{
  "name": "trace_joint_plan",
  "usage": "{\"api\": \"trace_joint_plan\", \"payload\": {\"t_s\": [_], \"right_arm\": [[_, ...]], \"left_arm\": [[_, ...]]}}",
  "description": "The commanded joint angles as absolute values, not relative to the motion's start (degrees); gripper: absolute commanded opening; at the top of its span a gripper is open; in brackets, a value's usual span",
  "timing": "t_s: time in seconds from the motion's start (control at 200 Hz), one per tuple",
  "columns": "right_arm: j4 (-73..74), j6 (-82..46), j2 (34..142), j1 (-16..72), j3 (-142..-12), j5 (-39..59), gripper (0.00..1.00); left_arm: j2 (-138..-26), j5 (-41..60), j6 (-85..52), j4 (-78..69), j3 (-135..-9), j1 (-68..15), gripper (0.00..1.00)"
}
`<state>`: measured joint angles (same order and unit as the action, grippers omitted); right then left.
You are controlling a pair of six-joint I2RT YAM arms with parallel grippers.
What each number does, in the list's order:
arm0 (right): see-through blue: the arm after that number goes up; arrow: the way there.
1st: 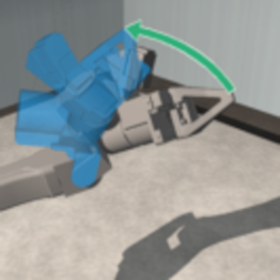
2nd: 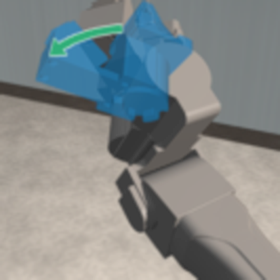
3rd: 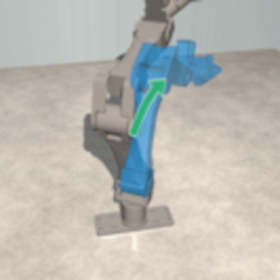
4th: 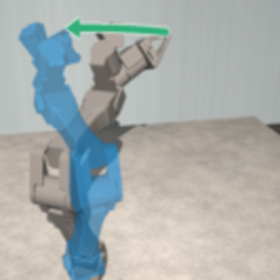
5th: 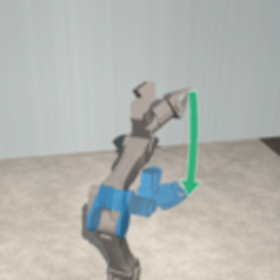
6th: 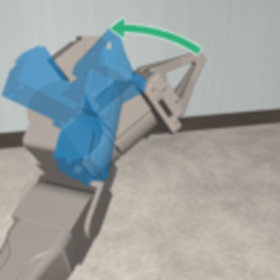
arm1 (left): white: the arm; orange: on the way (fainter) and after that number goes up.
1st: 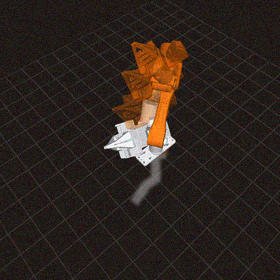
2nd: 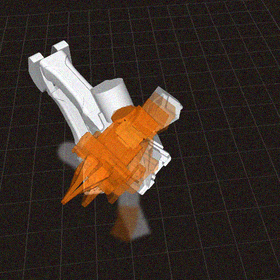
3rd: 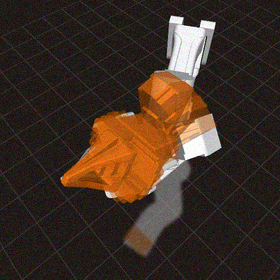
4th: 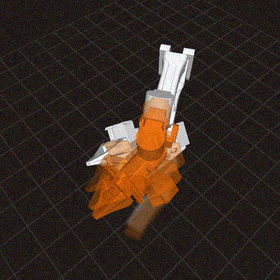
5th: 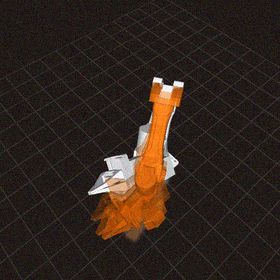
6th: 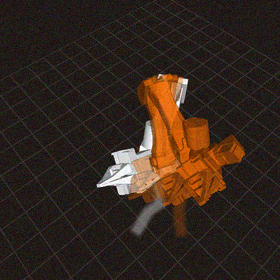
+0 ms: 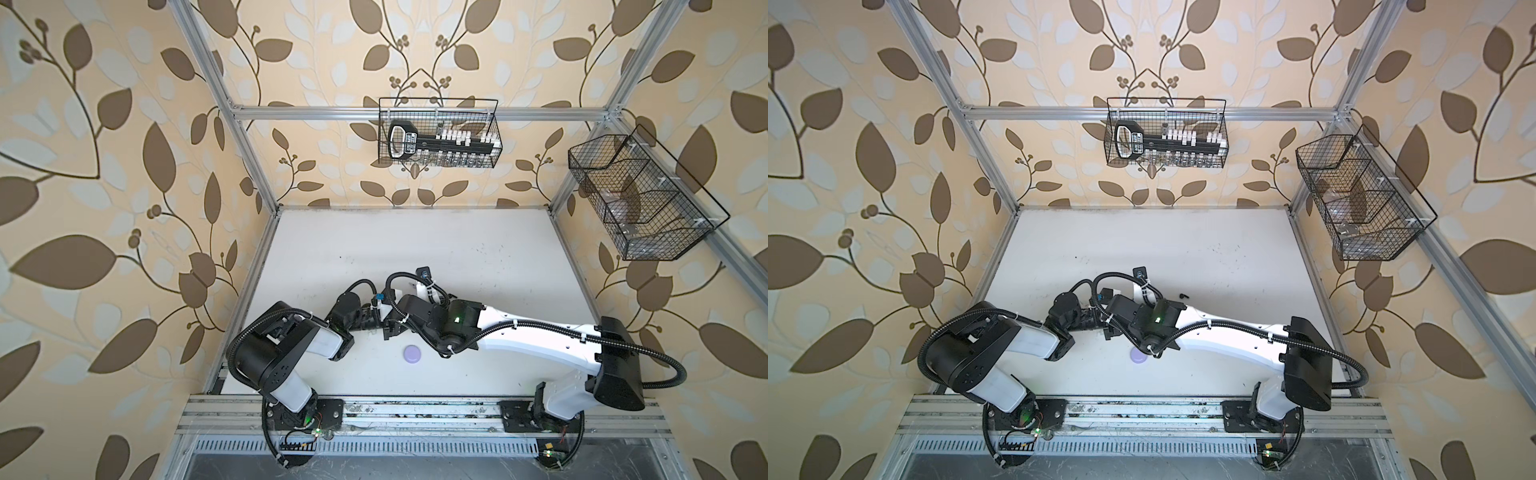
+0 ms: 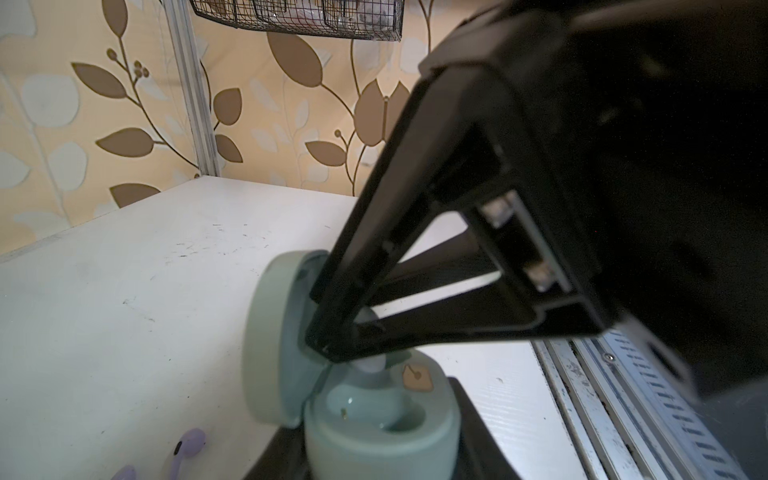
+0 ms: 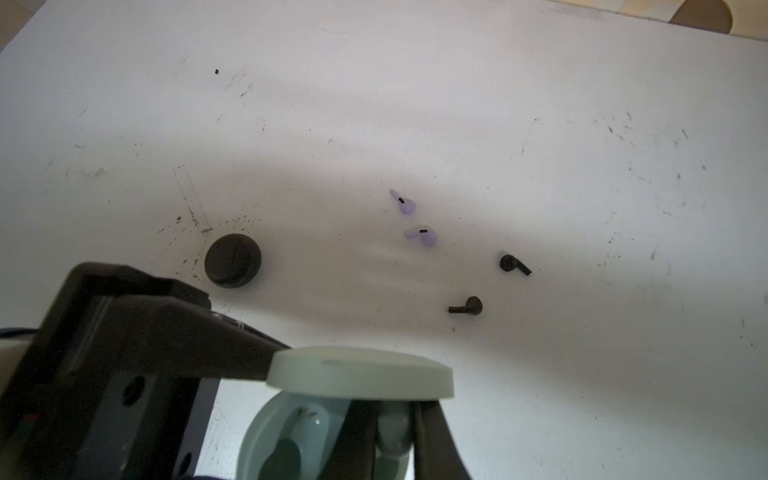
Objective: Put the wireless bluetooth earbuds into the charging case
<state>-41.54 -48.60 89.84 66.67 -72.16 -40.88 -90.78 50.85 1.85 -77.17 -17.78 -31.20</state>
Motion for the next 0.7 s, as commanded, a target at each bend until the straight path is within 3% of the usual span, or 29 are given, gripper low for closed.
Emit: {"api": "trace_joint_plan", "payload": {"t_s": [0.0, 0.7], "right_arm": [[-45.2, -49.4, 91.3, 67.4, -74.2, -42.8, 0.06], [-49.6, -49.4, 92.2, 69.7, -75.8, -44.6, 0.06]], "left_arm": [[-88.2, 52.8, 1.7, -81.5, -18.5, -31.8, 0.00], [-87.9, 52.6, 2.8, -81.5, -17.8, -31.8, 0.00]]}}
